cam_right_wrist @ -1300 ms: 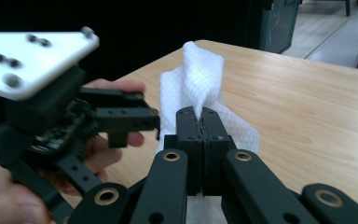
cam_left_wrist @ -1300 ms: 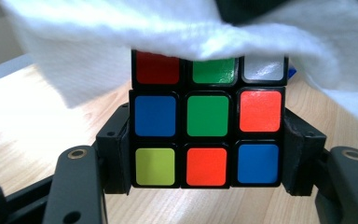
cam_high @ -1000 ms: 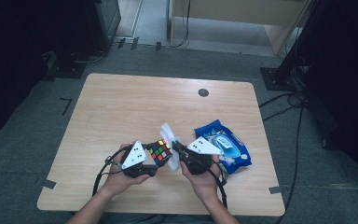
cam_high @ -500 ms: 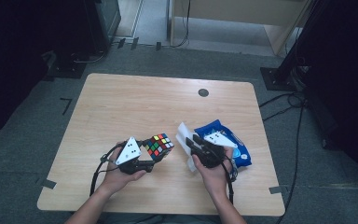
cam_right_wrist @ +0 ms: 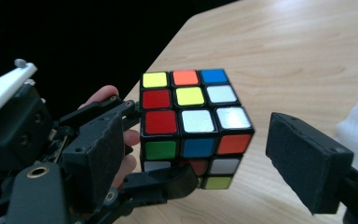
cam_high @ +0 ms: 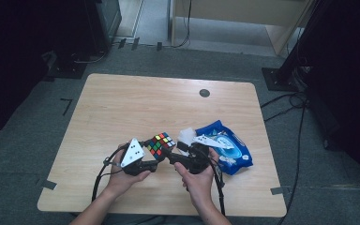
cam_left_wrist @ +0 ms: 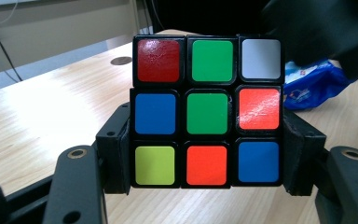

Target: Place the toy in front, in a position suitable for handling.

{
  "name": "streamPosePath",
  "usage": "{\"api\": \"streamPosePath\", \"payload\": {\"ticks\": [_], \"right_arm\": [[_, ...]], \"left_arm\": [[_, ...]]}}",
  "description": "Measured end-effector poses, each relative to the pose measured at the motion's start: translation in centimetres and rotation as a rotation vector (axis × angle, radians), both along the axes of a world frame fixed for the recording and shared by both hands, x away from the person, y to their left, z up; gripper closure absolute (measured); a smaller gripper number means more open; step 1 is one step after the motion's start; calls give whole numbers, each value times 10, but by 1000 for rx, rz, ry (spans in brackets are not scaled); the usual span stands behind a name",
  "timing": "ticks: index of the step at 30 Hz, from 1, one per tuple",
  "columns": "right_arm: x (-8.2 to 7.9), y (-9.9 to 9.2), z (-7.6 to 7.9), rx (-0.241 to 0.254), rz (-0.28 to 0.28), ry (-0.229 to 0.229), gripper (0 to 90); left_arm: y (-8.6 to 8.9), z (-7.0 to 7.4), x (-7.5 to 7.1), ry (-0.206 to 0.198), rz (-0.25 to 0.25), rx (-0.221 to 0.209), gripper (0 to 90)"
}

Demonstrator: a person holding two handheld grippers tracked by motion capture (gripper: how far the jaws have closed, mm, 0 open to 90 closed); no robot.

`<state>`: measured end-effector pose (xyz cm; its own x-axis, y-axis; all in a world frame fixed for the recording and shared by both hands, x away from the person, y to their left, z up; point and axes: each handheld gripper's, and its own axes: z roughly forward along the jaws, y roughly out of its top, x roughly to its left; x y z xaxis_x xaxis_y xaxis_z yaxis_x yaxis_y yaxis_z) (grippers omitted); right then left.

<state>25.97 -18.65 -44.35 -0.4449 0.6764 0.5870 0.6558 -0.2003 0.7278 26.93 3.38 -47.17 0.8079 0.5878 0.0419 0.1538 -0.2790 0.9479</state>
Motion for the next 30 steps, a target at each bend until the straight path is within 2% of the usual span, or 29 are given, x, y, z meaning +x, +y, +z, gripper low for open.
{"api": "streamPosePath", "payload": {"ticks": [6, 11, 13, 16, 19, 21, 23, 25, 28, 30], "right_arm": [[2, 5, -9, 13, -4, 18, 308], [4, 3, -12, 36, 15, 21, 341], [4, 3, -12, 21, 13, 25, 342], [5, 3, -12, -19, 18, 26, 344], [6, -2, -9, -49, 3, 13, 345], [8, -6, -7, -89, 3, 0, 344], [12, -9, -3, -142, 46, 31, 344], [17, -12, -1, -178, 107, 85, 344], [20, -13, 0, -200, 165, 144, 343], [21, -11, 0, -218, 189, 162, 343]], "left_arm": [[-10, 1, -6, 4, -27, -13, 346], [-10, 0, -6, 26, -37, -21, 344], [-11, -1, -5, 34, -42, -14, 342], [-12, -4, -5, 8, -68, 38, 314], [-13, -5, -8, -28, -94, 87, 219], [-14, -6, -9, -38, -129, 114, 174], [-13, -8, -9, -69, -131, 151, 145], [-11, -10, -8, -90, -127, 174, 145], [-11, -13, -11, -159, -116, 234, 135], [-11, -13, -13, -200, -116, 272, 135]]}}
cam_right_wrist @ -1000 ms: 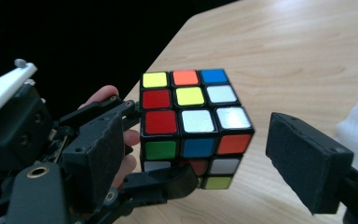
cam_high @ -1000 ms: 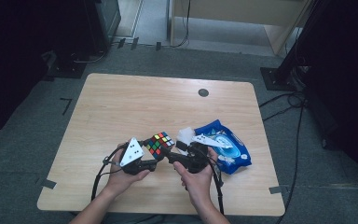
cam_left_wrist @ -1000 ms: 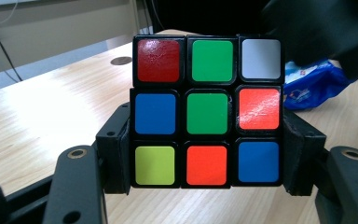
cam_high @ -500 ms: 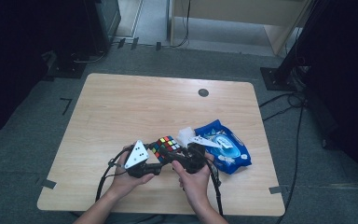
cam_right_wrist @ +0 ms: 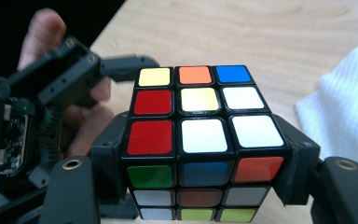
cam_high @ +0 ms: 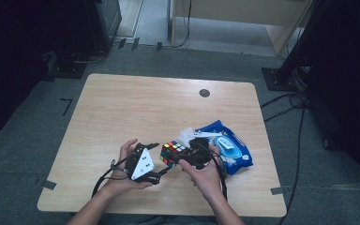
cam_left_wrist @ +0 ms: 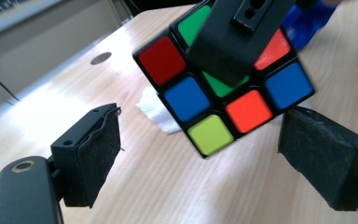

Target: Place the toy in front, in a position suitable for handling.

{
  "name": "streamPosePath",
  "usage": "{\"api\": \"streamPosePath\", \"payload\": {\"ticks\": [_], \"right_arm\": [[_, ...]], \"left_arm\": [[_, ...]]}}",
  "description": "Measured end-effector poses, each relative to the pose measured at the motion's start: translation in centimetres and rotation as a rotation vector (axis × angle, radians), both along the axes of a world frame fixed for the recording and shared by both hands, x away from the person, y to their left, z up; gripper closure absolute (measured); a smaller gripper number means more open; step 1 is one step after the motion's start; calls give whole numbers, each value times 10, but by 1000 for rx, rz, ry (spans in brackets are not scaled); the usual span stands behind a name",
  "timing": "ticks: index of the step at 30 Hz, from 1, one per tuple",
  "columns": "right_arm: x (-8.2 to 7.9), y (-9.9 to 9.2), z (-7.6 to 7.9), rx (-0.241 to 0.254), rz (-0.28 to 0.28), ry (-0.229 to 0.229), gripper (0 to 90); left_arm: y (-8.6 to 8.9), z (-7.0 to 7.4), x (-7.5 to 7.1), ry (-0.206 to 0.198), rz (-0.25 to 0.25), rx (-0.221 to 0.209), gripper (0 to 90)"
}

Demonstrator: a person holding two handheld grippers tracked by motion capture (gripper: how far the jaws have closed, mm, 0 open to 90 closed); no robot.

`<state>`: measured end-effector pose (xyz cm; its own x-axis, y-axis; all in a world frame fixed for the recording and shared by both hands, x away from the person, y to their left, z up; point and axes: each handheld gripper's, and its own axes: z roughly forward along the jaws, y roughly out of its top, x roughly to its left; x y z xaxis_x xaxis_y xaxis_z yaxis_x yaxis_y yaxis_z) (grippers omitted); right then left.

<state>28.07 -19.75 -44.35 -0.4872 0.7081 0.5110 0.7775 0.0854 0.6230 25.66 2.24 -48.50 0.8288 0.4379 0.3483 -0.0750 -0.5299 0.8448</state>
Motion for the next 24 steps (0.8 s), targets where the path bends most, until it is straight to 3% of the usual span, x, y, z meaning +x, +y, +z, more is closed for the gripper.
{"api": "streamPosePath", "payload": {"ticks": [7, 15, 17, 20, 24], "right_arm": [[0, 8, 4, -56, 74, 43, 343], [-1, 17, 2, -119, 155, 94, 343], [-1, 19, 1, -134, 178, 99, 342], [0, 18, 2, -128, 180, 103, 342], [2, 12, 1, -94, 203, 111, 332]], "left_arm": [[-4, -4, -6, -120, -12, 96, 135], [-16, -8, -19, -238, -59, 189, 136], [-16, -9, -21, -239, -71, 200, 156], [-17, -9, -23, -237, -91, 205, 273], [-15, -5, -22, -180, -123, 174, 344]]}}
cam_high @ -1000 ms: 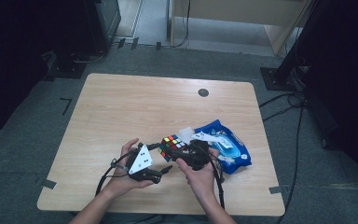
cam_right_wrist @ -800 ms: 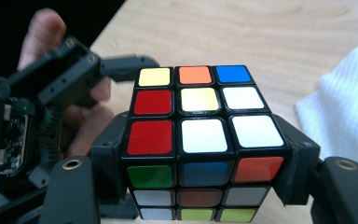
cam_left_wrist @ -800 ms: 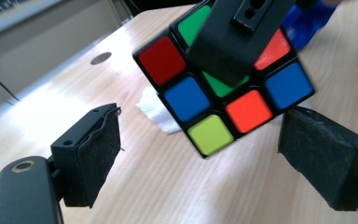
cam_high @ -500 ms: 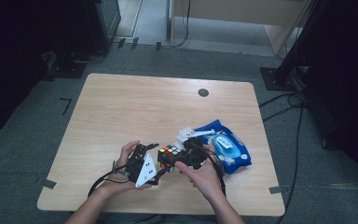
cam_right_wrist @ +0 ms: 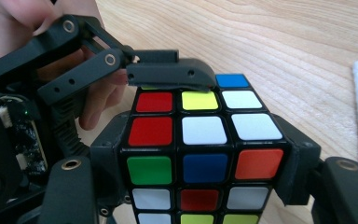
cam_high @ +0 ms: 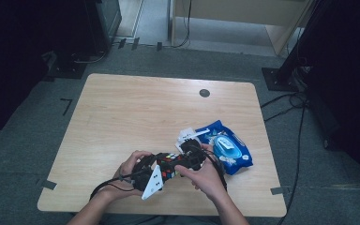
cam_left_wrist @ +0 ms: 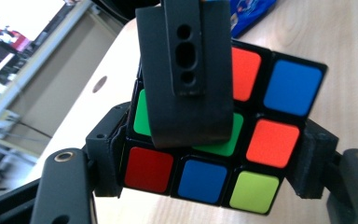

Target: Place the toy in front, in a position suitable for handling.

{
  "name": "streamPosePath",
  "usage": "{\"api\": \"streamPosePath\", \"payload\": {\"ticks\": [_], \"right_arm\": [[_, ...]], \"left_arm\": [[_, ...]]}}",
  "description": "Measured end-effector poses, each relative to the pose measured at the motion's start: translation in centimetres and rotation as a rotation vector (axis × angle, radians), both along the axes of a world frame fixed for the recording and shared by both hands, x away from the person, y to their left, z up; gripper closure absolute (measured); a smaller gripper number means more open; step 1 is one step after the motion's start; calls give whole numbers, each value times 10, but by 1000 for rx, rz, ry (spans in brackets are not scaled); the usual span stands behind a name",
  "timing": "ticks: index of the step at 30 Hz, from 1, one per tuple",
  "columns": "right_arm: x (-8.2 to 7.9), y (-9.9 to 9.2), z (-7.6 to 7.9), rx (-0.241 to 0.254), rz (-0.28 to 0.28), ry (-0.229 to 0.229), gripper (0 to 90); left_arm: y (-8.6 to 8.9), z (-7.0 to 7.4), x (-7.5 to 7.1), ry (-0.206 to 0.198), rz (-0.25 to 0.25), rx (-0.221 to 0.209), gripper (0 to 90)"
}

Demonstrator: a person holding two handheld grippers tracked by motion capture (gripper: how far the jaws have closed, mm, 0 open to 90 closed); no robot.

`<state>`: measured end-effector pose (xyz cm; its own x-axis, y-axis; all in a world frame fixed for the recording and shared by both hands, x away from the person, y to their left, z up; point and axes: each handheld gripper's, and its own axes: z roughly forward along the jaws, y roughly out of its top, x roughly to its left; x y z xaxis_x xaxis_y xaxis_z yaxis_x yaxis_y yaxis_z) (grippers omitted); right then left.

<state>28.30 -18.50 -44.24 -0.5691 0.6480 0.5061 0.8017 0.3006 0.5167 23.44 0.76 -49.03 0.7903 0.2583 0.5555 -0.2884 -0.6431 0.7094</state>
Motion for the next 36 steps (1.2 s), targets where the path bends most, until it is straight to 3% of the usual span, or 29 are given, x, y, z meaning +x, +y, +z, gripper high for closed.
{"api": "streamPosePath", "payload": {"ticks": [2, 6, 9, 11, 14, 15, 17, 21, 24, 26, 31, 36], "right_arm": [[1, -4, 1, 27, 10, 5, 316], [3, -18, 9, 117, 11, -34, 299], [5, -34, 16, 217, -21, -90, 306], [9, -45, 16, 232, -67, -147, 343], [15, -60, 3, 197, -144, -175, 434], [17, -63, -3, 166, -163, -189, 460], [19, -64, -16, 57, -192, -224, 502], [22, -57, -38, -101, -177, -277, 522], [19, -46, -46, -204, -172, -335, 452], [19, -41, -51, -274, -175, -357, 450], [22, -40, -64, -314, -183, -328, 500], [21, -43, -66, -318, -243, -343, 679]], "left_arm": [[2, 3, 3, 45, -2, -20, 345], [10, 5, 11, 110, 14, -70, 345], [16, 6, 18, 152, 44, -111, 346], [21, 6, 23, 195, 65, -142, 346], [27, 6, 30, 238, 93, -173, 345], [28, 6, 31, 254, 101, -188, 345], [31, 8, 35, 280, 114, -216, 346], [36, 12, 41, 340, 133, -275, 346], [41, 12, 46, 402, 142, -321, 345], [43, 13, 49, 440, 149, -349, 346], [47, 15, 51, 467, 148, -381, 345], [49, 15, 53, 491, 154, -407, 345]]}}
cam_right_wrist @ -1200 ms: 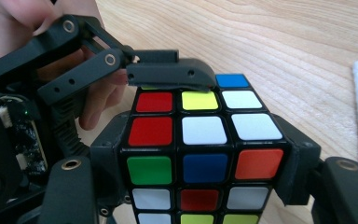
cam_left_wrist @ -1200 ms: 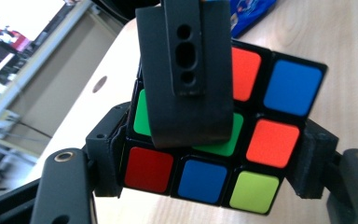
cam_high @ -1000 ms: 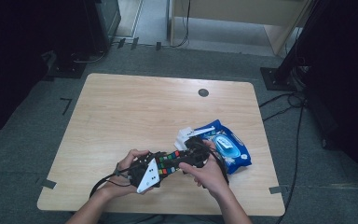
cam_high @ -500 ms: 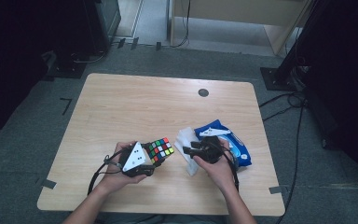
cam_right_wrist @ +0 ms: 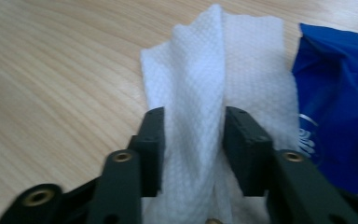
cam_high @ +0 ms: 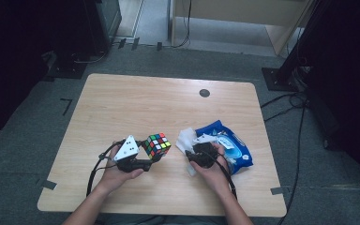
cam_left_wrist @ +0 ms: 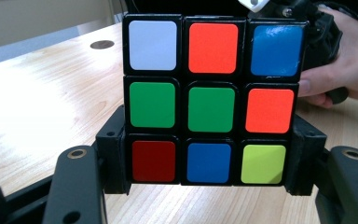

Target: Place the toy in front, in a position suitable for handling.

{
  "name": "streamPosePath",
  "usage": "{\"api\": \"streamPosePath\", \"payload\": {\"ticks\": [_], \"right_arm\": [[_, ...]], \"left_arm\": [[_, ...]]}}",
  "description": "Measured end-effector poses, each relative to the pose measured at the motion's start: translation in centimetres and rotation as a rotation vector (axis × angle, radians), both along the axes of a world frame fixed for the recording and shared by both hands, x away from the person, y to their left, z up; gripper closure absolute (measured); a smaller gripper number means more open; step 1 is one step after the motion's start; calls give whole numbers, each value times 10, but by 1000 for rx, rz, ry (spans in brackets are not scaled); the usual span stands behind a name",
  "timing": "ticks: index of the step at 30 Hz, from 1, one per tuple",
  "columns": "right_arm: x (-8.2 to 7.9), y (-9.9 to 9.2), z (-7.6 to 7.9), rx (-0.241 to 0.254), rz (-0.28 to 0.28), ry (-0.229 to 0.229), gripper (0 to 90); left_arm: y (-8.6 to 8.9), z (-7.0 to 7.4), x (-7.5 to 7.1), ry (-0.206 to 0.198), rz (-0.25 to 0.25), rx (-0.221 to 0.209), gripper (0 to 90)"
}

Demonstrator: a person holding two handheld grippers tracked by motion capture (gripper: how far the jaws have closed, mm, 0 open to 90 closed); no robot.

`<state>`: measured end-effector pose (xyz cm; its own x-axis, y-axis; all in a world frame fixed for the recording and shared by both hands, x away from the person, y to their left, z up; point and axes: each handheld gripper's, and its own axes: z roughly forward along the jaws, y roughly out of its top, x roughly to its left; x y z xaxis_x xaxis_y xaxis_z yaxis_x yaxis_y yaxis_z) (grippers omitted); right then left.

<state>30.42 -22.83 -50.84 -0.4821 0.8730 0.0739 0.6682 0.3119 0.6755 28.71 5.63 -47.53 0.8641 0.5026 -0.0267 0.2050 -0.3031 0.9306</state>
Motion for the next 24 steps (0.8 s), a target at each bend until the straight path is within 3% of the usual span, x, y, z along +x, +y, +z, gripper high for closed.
{"api": "streamPosePath", "payload": {"ticks": [2, 4, 6, 10, 15, 18, 21, 24], "right_arm": [[1, -3, 0, 29, -23, 12, 840], [1, -5, 0, 61, -32, 24, 876], [-2, -4, 5, 71, -31, 1, 884], [-16, 5, 34, 129, 7, -106, 886], [-40, 17, 79, 260, 64, -225, 887], [-55, 27, 98, 347, 145, -272, 887], [-65, 39, 105, 386, 207, -298, 886], [-69, 48, 102, 377, 239, -295, 886]], "left_arm": [[0, 0, 0, 1, 0, 0, 345], [0, 0, 0, 0, 2, 4, 345], [-1, -1, 0, 1, 3, 7, 345], [-3, -3, -1, -2, 1, 20, 346], [-8, -4, -4, -11, -9, 32, 345], [-13, -5, -7, -25, -24, 46, 345], [-19, -5, -12, -41, -49, 52, 345], [-23, -2, -16, -38, -67, 34, 345]]}}
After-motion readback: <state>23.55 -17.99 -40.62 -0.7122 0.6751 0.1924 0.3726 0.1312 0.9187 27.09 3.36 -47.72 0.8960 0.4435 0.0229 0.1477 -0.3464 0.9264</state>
